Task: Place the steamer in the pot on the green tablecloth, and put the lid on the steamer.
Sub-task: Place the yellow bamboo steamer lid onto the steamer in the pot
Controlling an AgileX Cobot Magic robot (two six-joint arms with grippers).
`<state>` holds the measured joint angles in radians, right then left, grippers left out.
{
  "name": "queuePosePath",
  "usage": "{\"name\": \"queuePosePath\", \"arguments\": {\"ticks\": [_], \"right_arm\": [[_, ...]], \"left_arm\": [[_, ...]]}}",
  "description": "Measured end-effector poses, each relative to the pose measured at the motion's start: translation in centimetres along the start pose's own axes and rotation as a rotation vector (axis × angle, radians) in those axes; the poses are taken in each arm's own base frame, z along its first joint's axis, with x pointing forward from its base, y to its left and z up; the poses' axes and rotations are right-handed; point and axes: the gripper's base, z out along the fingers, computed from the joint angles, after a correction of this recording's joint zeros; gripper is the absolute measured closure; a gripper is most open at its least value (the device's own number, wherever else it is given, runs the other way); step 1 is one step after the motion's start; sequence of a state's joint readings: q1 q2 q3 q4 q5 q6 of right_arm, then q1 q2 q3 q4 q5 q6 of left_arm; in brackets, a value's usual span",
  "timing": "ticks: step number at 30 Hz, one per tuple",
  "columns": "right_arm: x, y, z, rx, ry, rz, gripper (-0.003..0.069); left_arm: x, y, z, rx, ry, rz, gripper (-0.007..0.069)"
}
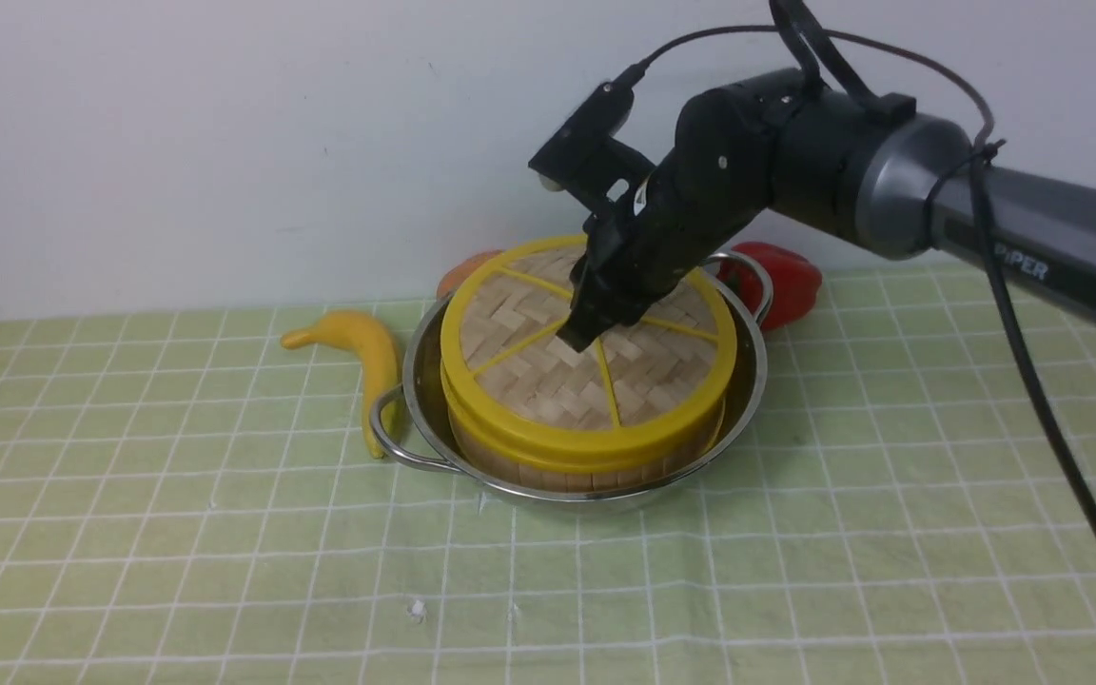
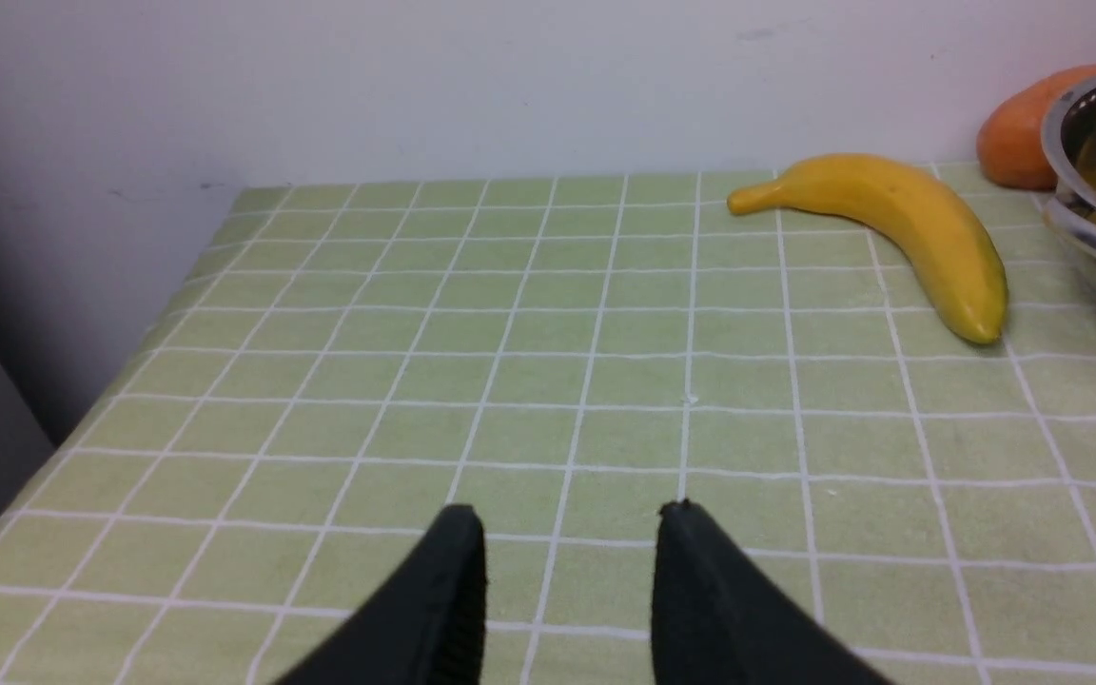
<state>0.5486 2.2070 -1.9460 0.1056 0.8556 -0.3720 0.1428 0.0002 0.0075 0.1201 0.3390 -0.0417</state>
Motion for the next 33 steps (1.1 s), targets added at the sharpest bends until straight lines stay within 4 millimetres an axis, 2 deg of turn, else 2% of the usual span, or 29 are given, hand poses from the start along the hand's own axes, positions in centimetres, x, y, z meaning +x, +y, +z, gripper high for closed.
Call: {"name": "queuePosePath", "arguments": {"ticks": [14, 33], "right_arm": [[0.11, 0.01, 0.44, -0.013, 0.006, -0.076, 0.0515], [-0.10, 0.09, -0.09, -0.011, 0.000, -0.093, 0.0516]], "left_arm": [[0.00, 0.00, 0.00, 0.000, 0.000, 0.000, 0.0382], [0.00, 0.00, 0.00, 0.000, 0.000, 0.000, 0.0382]]}}
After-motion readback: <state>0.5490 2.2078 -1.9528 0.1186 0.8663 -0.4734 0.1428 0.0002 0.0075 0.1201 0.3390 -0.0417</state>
